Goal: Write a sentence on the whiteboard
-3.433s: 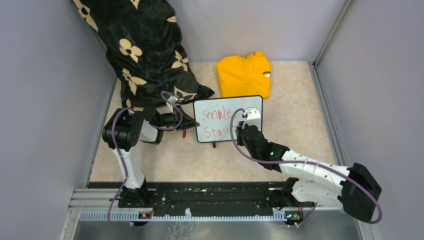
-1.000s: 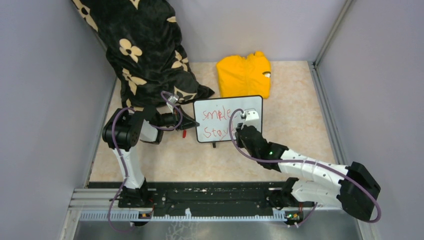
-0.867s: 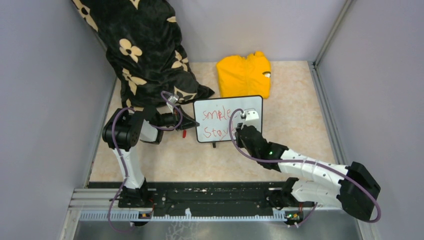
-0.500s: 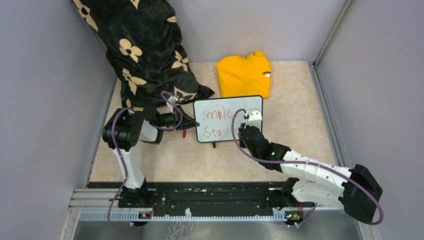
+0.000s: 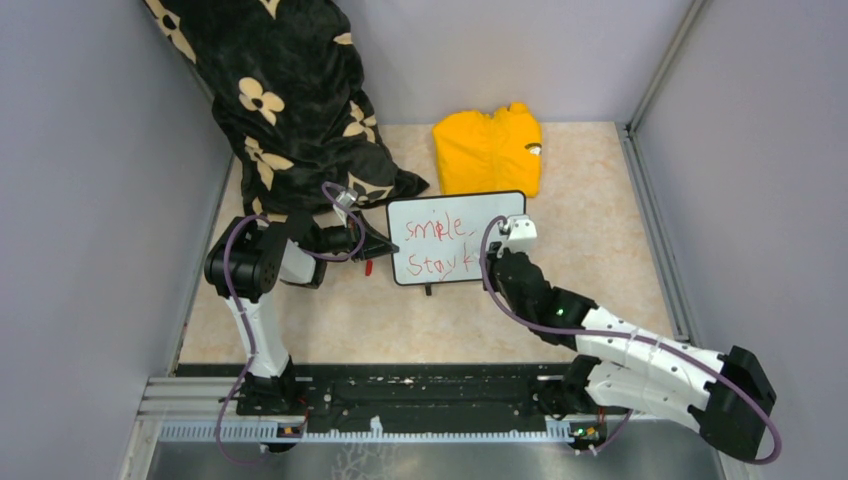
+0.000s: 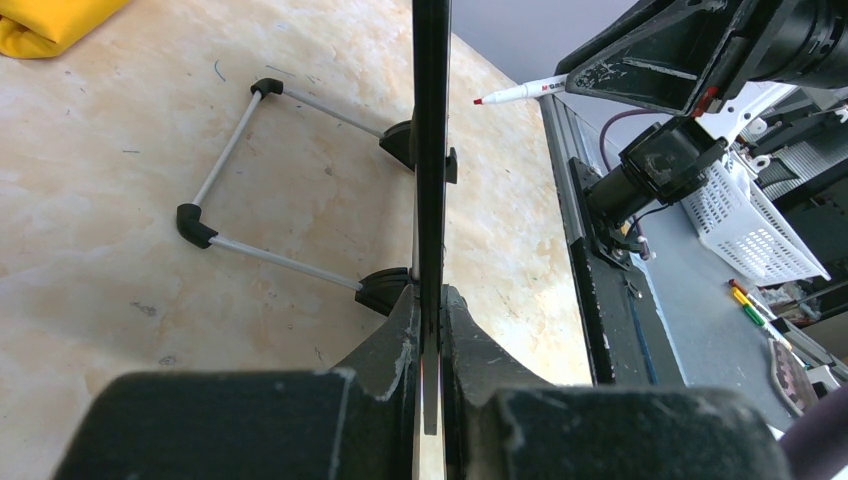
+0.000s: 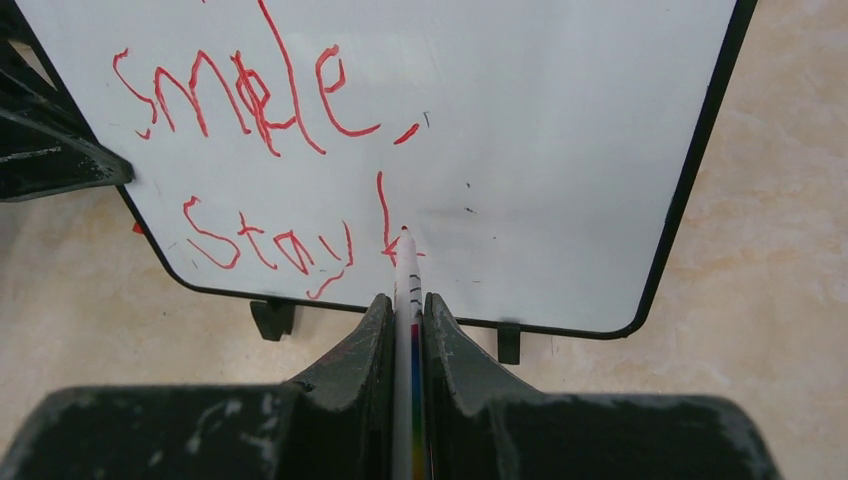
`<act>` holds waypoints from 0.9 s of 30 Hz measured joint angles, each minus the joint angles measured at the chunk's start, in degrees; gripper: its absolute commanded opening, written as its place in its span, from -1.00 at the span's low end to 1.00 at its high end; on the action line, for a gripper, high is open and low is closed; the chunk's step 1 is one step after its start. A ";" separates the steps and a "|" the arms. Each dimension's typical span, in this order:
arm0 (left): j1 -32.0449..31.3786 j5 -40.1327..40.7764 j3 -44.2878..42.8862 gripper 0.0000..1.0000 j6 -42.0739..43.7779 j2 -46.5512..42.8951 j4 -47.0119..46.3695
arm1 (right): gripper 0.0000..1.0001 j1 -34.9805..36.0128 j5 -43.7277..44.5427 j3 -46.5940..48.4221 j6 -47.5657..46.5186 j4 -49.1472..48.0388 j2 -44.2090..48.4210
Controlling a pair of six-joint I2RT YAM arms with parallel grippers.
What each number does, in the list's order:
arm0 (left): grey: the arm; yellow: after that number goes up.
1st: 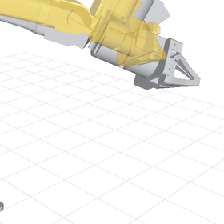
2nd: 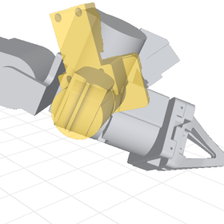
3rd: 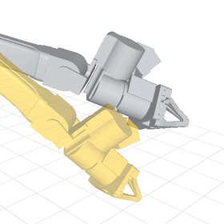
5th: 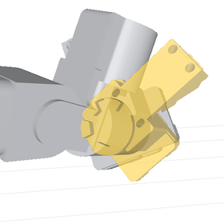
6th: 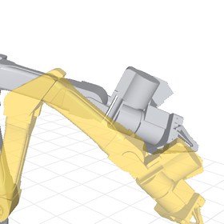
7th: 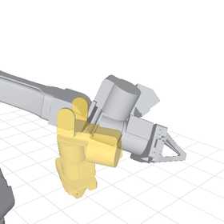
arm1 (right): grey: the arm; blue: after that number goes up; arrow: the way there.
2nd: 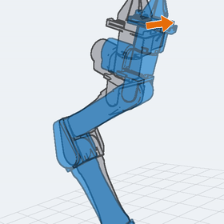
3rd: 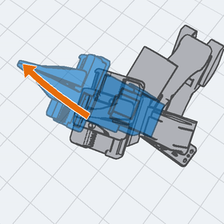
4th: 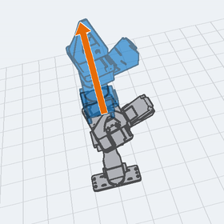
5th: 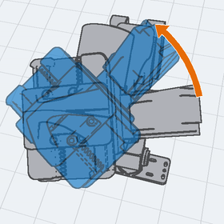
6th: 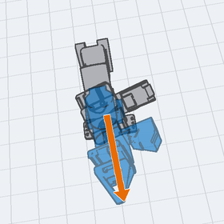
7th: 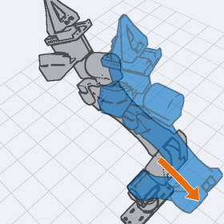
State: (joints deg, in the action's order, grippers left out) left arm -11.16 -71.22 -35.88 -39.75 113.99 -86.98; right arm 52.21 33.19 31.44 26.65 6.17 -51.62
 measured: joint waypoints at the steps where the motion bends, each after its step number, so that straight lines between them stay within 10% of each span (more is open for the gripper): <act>1: 0.00 0.00 0.00 -1.00 0.00 0.00 0.00 | -1.00 0.00 0.00 0.00 -0.07 -0.24 0.07; 27: 0.00 0.00 0.00 -1.00 0.02 0.00 0.02 | -1.00 -1.11 0.15 -0.28 0.15 -1.16 -4.09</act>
State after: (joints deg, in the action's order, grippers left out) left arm -11.16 -71.22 -35.88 -39.72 113.99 -86.96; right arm 51.09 33.34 31.16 26.81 5.02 -55.70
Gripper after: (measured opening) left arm 0.115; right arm 0.114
